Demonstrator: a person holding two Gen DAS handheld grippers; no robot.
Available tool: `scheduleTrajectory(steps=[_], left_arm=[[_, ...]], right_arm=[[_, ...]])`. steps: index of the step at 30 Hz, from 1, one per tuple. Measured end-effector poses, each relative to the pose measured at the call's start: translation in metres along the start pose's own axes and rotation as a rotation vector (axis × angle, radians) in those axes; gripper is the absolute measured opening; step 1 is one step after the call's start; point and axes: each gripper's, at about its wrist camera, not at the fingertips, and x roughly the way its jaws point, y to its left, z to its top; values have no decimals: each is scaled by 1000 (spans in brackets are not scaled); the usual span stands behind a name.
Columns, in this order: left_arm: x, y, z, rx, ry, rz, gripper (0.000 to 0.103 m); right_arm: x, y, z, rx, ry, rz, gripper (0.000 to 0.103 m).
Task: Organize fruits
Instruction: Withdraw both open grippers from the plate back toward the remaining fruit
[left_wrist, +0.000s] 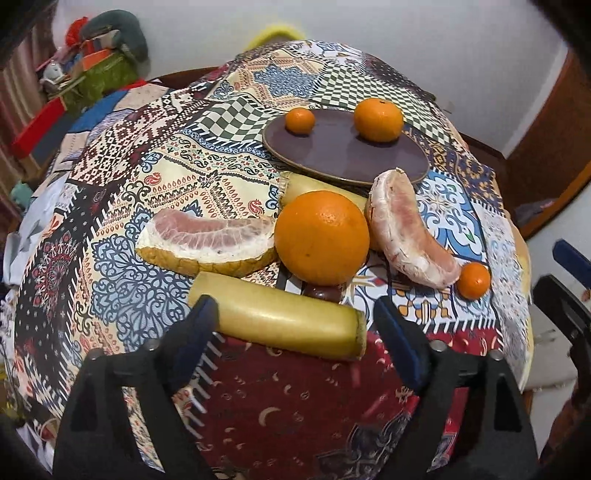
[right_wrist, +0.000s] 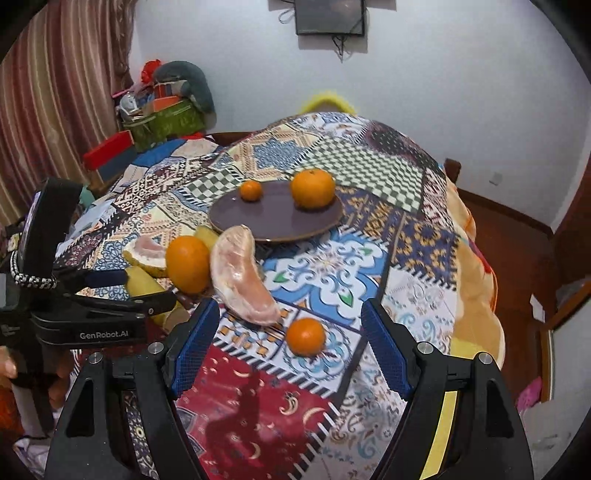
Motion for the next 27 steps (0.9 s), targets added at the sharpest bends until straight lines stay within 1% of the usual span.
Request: scheduleTrajectory(steps=[3, 5, 6, 7, 8, 10, 13, 16, 17, 18, 19, 21, 22, 24, 25, 27], left_arm=[[4, -9, -1, 10, -11, 40, 94], [8, -15, -2, 34, -30, 104, 95], [11, -15, -2, 39, -35, 144, 98], [14, -14, -3, 41, -31, 156, 100], [15, -11, -4, 29, -28, 147, 102], [14, -2, -6, 4, -26, 104, 102], [12, 14, -11, -30, -3, 14, 102], [11, 36, -16, -87, 30, -81, 102], [10, 40, -18, -95, 33, -99, 100], [7, 44, -21, -96, 34, -121, 95], [3, 46, -24, -90, 32, -137, 92], [-4, 50, -28, -75, 27, -155, 80], [-8, 52, -29, -66, 27, -167, 76], [-14, 53, -31, -58, 32, -190, 59], [-16, 52, -31, -54, 37, -206, 55], [-18, 51, -30, -55, 43, -202, 54]], right_arm=[[-3, -5, -2, 22, 1, 3, 77], [-3, -7, -4, 28, 1, 3, 77], [-3, -7, -4, 30, 2, 5, 77], [-4, -7, -5, 31, 3, 7, 77], [-3, -7, -4, 30, 4, 8, 77], [-3, -6, -5, 26, 2, 10, 77], [-2, -5, -5, 20, 2, 11, 77], [1, -5, -5, 24, 6, 18, 77], [2, -4, -5, 26, 7, 21, 77], [3, -4, -6, 26, 8, 24, 76], [3, -3, -6, 26, 10, 26, 77], [6, -3, -6, 23, 16, 27, 77], [8, -2, -6, 21, 20, 27, 76], [11, -1, -7, 16, 26, 26, 76], [12, -1, -7, 14, 28, 25, 76], [15, 0, -7, 12, 30, 25, 77]])
